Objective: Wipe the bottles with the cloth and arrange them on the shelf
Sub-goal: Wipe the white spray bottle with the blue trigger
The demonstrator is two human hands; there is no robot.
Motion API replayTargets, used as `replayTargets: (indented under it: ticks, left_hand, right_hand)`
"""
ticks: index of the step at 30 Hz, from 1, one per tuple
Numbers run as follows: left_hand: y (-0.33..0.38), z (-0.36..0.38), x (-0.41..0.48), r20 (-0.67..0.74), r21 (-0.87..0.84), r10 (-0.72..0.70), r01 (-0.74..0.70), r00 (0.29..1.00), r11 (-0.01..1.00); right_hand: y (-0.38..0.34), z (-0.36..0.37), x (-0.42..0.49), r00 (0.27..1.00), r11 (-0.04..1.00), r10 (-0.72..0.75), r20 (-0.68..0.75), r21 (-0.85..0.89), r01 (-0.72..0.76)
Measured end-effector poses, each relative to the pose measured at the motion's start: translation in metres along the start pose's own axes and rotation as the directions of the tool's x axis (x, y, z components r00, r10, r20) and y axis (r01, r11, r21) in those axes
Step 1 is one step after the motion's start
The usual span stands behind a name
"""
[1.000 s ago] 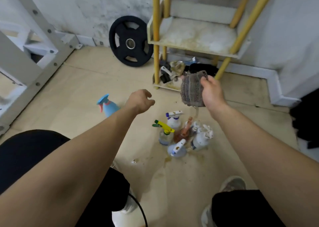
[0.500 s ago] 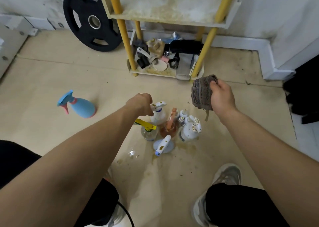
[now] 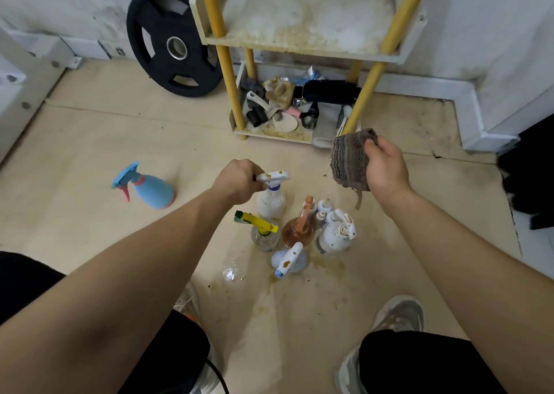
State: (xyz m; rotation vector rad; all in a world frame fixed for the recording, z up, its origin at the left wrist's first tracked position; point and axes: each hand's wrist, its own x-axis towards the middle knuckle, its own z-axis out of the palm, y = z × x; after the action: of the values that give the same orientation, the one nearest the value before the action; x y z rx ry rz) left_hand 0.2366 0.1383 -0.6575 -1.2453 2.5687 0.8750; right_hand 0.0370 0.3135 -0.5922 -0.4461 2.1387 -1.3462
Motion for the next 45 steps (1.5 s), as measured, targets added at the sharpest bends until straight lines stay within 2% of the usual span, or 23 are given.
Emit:
replayTargets:
  ticks: [8,13,16,18,20,23,26,28,30,35,38,40,43,45]
  left_hand:
    - [0.049,-0.096,-0.061,-0.095,-0.094,0.180,-0.189,0.979,0.978]
    - [0.078,-0.142,-0.108,-0.193,-0.197,0.261,-0.298,0.946,0.934]
    - [0.088,-0.153,-0.128,-0.256,-0.307,0.265,-0.339,0.929,0.890]
    - [0.092,-0.154,-0.136,-0.280,-0.383,0.267,-0.363,0.922,0.849]
    - [0.095,-0.151,-0.140,-0.320,-0.433,0.257,-0.382,0.912,0.817]
    - [0.096,-0.144,-0.138,-0.376,-0.450,0.253,-0.415,0.891,0.791]
    - [0.095,-0.139,-0.133,-0.397,-0.475,0.268,-0.447,0.878,0.758]
    - [0.097,-0.141,-0.130,-0.414,-0.512,0.264,-0.463,0.871,0.724]
    - [0.098,-0.144,-0.128,-0.422,-0.537,0.263,-0.473,0.867,0.698]
    - [0.094,-0.142,-0.122,-0.401,-0.606,0.189,-0.415,0.896,0.679]
    - [0.090,-0.141,-0.118,-0.389,-0.599,0.166,-0.386,0.906,0.702]
    - [0.093,-0.137,-0.118,-0.391,-0.565,0.181,-0.391,0.902,0.726]
    - [0.101,-0.126,-0.119,-0.391,-0.550,0.199,-0.401,0.899,0.732]
    - [0.104,-0.122,-0.120,-0.386,-0.578,0.178,-0.388,0.905,0.718]
  right_hand:
    - [-0.076,-0.005,-0.039,0.973,0.985,-0.161,0.165,0.088,0.149]
    - [-0.124,-0.006,-0.084,0.881,0.936,-0.353,0.314,0.114,0.334]
    - [-0.132,-0.009,-0.108,0.795,0.878,-0.441,0.417,0.015,0.479]
    - [-0.131,-0.012,-0.119,0.709,0.747,-0.544,0.449,-0.126,0.652]
    - [-0.127,-0.013,-0.122,0.606,0.555,-0.648,0.462,-0.259,0.791]
    - [-0.117,-0.011,-0.116,0.501,0.330,-0.708,0.497,-0.394,0.858]
    - [-0.112,-0.009,-0.109,0.440,0.209,-0.749,0.496,-0.453,0.866]
    - [-0.112,-0.010,-0.103,0.419,0.217,-0.781,0.463,-0.427,0.878]
    - [-0.110,-0.012,-0.095,0.435,0.286,-0.793,0.427,-0.369,0.884]
    - [-0.102,-0.018,-0.081,0.634,0.618,-0.677,0.374,-0.178,0.766]
    - [-0.102,-0.013,-0.078,0.726,0.741,-0.598,0.339,-0.112,0.662]
    - [-0.106,-0.008,-0.082,0.713,0.706,-0.626,0.316,-0.161,0.690]
    - [-0.110,0.008,-0.093,0.561,0.469,-0.742,0.367,-0.313,0.826]
    - [-0.110,0.013,-0.093,0.509,0.393,-0.771,0.382,-0.343,0.853]
